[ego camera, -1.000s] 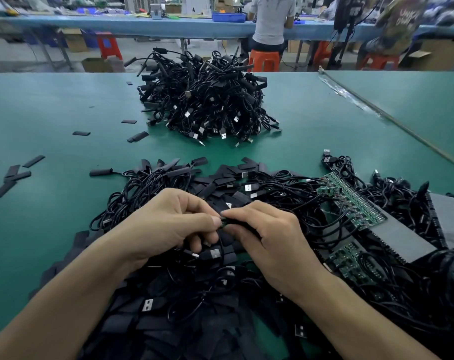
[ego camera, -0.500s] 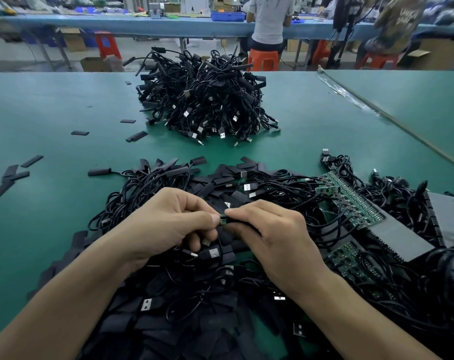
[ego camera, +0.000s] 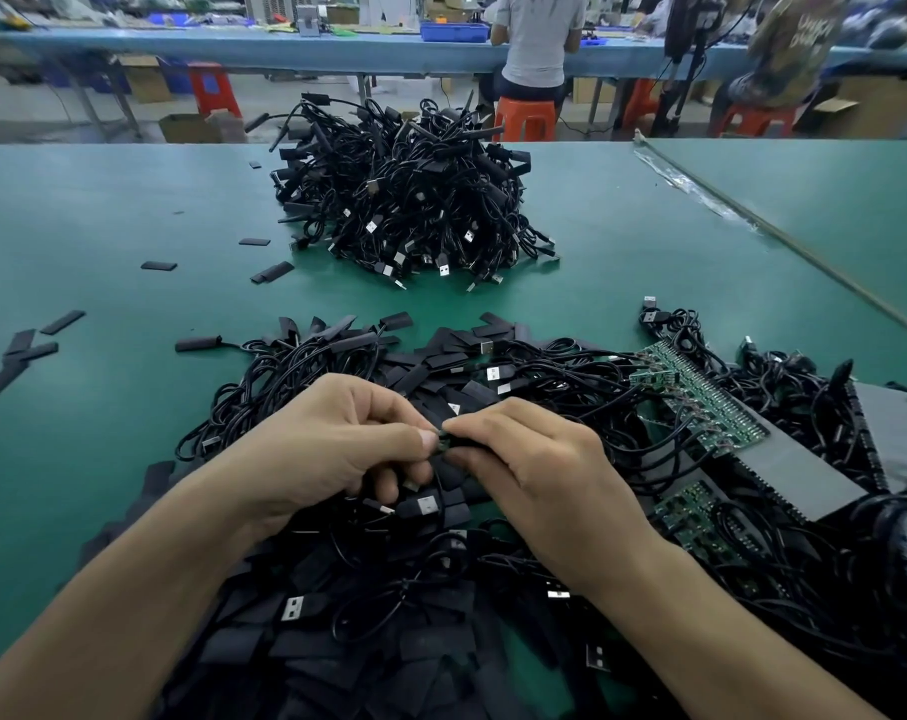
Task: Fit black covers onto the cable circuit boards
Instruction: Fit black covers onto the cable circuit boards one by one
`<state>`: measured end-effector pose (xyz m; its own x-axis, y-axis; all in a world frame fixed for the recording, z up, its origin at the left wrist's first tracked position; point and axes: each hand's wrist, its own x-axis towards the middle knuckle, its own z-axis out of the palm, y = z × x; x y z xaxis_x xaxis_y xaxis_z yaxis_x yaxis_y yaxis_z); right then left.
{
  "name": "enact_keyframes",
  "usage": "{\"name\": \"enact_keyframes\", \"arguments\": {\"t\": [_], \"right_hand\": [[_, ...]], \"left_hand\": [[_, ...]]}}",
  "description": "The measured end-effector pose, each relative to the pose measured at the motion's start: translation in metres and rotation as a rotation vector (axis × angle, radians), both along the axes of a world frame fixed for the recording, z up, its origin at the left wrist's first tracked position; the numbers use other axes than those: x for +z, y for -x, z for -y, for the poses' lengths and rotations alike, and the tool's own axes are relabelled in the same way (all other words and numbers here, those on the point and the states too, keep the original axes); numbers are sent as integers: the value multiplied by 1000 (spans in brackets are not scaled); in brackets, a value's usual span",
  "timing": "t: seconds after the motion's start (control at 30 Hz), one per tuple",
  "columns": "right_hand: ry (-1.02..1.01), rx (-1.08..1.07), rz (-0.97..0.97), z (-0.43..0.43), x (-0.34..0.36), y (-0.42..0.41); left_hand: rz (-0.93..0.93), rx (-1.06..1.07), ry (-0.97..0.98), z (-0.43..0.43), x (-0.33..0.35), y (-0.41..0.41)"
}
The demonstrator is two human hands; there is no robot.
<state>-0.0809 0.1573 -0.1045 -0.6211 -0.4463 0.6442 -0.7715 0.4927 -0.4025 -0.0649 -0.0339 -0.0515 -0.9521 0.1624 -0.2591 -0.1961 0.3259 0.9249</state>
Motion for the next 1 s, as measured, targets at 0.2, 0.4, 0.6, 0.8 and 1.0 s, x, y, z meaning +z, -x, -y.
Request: {"name": "enact_keyframes", "arguments": {"t": [0.2, 0.4, 0.6, 0.8, 1.0], "right_hand": [[150, 15, 97, 1, -3, 0], [171, -54, 129, 0, -3, 1], [56, -54, 62, 0, 1, -1], [-21, -41, 79, -1, 3, -2], [-27, -24, 44, -2, 3, -1]], "left_hand": [[5, 7, -39, 1, -2, 0], [-21, 71, -66, 4, -3, 2], [-17, 90, -70, 4, -3, 2], [-59, 108, -29, 1, -4, 1], [-38, 92, -31, 2, -2, 1]]}}
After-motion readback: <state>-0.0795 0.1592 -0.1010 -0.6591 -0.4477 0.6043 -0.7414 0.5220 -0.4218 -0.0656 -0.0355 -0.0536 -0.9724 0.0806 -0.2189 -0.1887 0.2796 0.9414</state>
